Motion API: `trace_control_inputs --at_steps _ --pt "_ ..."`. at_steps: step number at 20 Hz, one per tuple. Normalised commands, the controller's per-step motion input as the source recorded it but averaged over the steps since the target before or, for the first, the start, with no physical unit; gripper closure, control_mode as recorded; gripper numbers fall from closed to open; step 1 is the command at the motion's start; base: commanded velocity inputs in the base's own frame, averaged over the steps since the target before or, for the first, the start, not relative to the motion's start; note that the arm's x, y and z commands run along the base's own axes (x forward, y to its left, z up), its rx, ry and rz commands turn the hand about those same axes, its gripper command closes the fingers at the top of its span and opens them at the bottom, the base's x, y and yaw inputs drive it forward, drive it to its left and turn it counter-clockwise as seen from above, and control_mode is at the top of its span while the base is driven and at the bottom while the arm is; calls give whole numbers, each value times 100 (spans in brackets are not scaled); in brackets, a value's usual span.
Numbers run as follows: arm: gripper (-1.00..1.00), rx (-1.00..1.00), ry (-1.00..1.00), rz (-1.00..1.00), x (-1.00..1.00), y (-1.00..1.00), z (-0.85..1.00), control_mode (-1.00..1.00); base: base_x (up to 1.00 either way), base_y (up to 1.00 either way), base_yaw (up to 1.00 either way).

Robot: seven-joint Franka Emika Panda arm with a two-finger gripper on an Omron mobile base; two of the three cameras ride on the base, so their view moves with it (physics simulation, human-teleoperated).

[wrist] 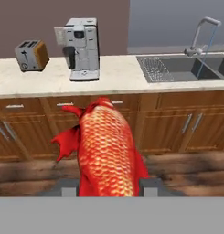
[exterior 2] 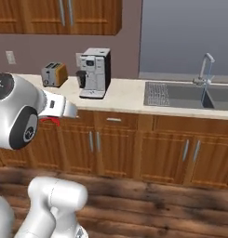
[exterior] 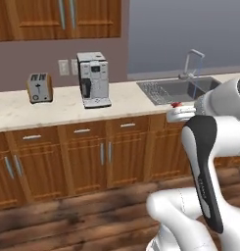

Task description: Take the fish out of the fridge, briefly rinse it in the sink, and place it on the tray next to the sink.

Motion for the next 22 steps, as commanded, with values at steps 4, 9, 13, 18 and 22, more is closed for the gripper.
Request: trace_control_inputs --at_steps 4,9,13,18,22 --pt "100 0 0 0 0 0 0 100 100 -71 -25" --pt "100 0 0 0 0 0 0 100 100 -97 -35" --pt "100 0 0 0 0 0 0 100 100 -46 -12" --pt "100 0 0 0 0 0 0 100 97 -11 -3" --pt "100 0 0 0 0 0 0 100 53 -24 -1"
